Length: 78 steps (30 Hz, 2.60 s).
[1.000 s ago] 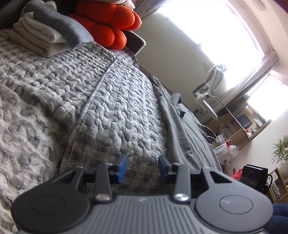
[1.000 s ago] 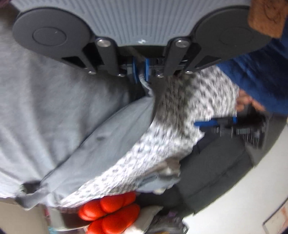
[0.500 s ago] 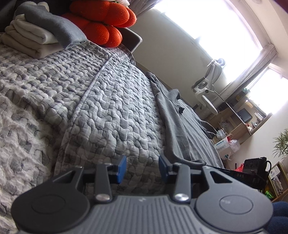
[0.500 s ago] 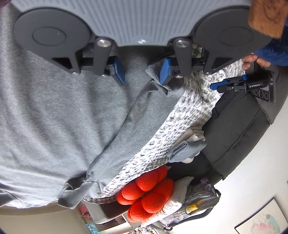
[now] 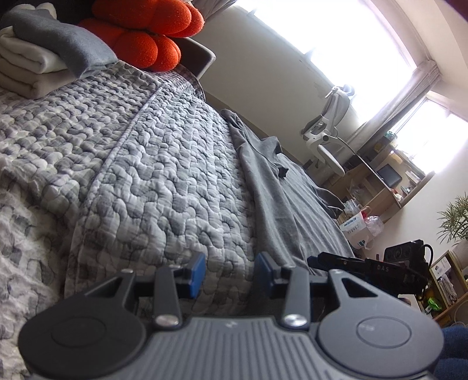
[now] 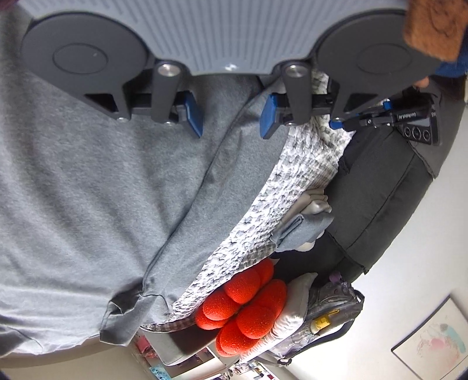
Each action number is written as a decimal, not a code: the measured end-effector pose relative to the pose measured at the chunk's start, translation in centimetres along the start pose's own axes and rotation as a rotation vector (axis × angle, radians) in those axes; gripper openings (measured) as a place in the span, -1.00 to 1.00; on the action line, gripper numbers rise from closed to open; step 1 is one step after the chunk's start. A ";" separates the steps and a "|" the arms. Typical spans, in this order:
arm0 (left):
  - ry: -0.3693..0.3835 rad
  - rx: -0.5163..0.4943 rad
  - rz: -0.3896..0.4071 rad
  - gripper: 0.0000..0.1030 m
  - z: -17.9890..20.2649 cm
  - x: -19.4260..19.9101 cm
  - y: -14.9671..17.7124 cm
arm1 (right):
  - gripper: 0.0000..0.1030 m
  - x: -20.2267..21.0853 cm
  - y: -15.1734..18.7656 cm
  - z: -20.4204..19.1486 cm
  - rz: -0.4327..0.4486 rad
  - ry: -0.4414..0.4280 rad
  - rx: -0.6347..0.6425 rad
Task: Fold clothes
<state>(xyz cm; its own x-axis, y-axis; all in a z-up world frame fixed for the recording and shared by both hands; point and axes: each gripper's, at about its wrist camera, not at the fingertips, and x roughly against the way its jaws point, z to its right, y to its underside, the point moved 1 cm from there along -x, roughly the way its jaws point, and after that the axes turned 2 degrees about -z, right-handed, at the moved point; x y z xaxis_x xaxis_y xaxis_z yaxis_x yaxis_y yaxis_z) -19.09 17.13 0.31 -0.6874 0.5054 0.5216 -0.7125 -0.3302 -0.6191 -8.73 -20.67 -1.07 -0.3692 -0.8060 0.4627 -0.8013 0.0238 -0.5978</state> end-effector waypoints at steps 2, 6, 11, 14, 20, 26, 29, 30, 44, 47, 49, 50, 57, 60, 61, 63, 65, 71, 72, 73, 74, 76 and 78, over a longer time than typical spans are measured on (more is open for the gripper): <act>0.006 -0.012 0.000 -0.21 0.6 -0.6 -0.7 | -0.07 -0.3 -0.5 0.2 0.004 0.009 -0.014; 0.029 -0.036 0.018 -0.21 2.1 -0.6 -1.0 | -0.07 -0.4 -1.1 0.9 0.023 0.015 -0.064; 0.012 -0.024 0.014 -0.21 2.4 -0.9 -0.5 | -0.07 -0.7 -0.8 0.7 0.044 0.022 -0.058; -0.009 -0.013 0.009 -0.21 2.3 -0.9 -0.4 | -0.07 -1.0 -1.0 1.0 0.056 0.020 -0.081; -0.023 0.000 0.025 -0.21 2.1 -0.5 -0.6 | -0.07 -2.4 -2.3 0.8 0.058 0.040 -0.102; -0.031 0.011 0.035 -0.21 1.8 0.1 -0.6 | -0.06 -3.6 -2.7 0.2 0.060 0.036 -0.110; -0.030 0.015 0.040 -0.21 1.6 0.5 -0.5 | -0.04 -3.8 -2.8 0.2 0.067 0.027 -0.132; -0.029 0.018 0.041 -0.21 1.5 0.6 -0.5 | -0.04 -3.8 -2.9 0.3 0.070 0.023 -0.142; -0.026 0.025 0.034 -0.21 1.7 0.2 -0.4 | -0.24 -4.6 -3.2 0.1 0.088 0.034 -0.154; -0.030 0.026 0.035 -0.21 1.7 0.3 -0.5 | -0.52 -4.9 -3.2 0.2 0.082 0.062 -0.138; -0.032 0.029 0.036 -0.21 1.6 0.3 -0.5 | -0.67 -4.9 -3.2 0.2 0.084 0.059 -0.137; -0.032 0.030 0.035 -0.21 1.6 0.2 -0.5 | -0.70 -4.9 -3.2 0.2 0.085 0.051 -0.134; -0.026 0.024 0.028 -0.21 1.8 -0.1 -0.5 | -0.71 -5.1 -3.0 -1.0 0.081 0.043 -0.080; -0.028 0.025 0.030 -0.21 1.7 -0.1 -0.5 | -0.70 -4.9 -3.0 -0.6 0.088 0.055 -0.095; -0.028 0.025 0.030 -0.21 1.7 0.0 -0.5 | -0.70 -4.7 -3.0 -0.4 0.094 0.053 -0.102; -0.029 0.023 0.030 -0.21 1.7 0.0 -0.5 | -0.75 -4.2 -3.1 -0.5 0.113 0.046 -0.086; -0.029 0.017 0.028 -0.21 1.8 -0.1 -0.5 | -0.85 -4.1 -3.2 -0.7 0.114 0.061 -0.071; -0.027 0.014 0.025 -0.21 1.9 -0.2 -0.5 | -0.87 -4.0 -2.9 -1.3 0.106 0.101 -0.014; -0.028 0.014 0.025 -0.21 1.9 -0.2 -0.6 | -0.87 -4.0 -2.8 -1.4 0.105 0.104 -0.006; -0.030 0.013 0.025 -0.21 1.9 -0.2 -0.6 | -0.86 -4.0 -2.8 -1.4 0.105 0.107 0.002; -0.031 0.012 0.025 -0.21 1.9 -0.2 -0.6 | -0.85 -4.0 -2.8 -1.4 0.100 0.101 -0.001; -0.031 0.012 0.026 -0.21 1.9 -0.2 -0.6 | -0.82 -4.1 -2.7 -1.4 0.092 0.090 -0.006; -0.029 0.012 0.028 -0.21 1.9 -0.2 -0.6 | -0.82 -4.2 -2.5 -1.4 0.089 0.085 -0.007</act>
<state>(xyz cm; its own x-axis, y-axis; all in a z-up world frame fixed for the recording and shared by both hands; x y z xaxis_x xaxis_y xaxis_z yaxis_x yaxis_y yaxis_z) -18.80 15.71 1.76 -0.7105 0.4725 0.5214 -0.6947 -0.3536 -0.6263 -5.80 -16.47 -0.59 -0.4774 -0.7476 0.4617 -0.7665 0.0974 -0.6348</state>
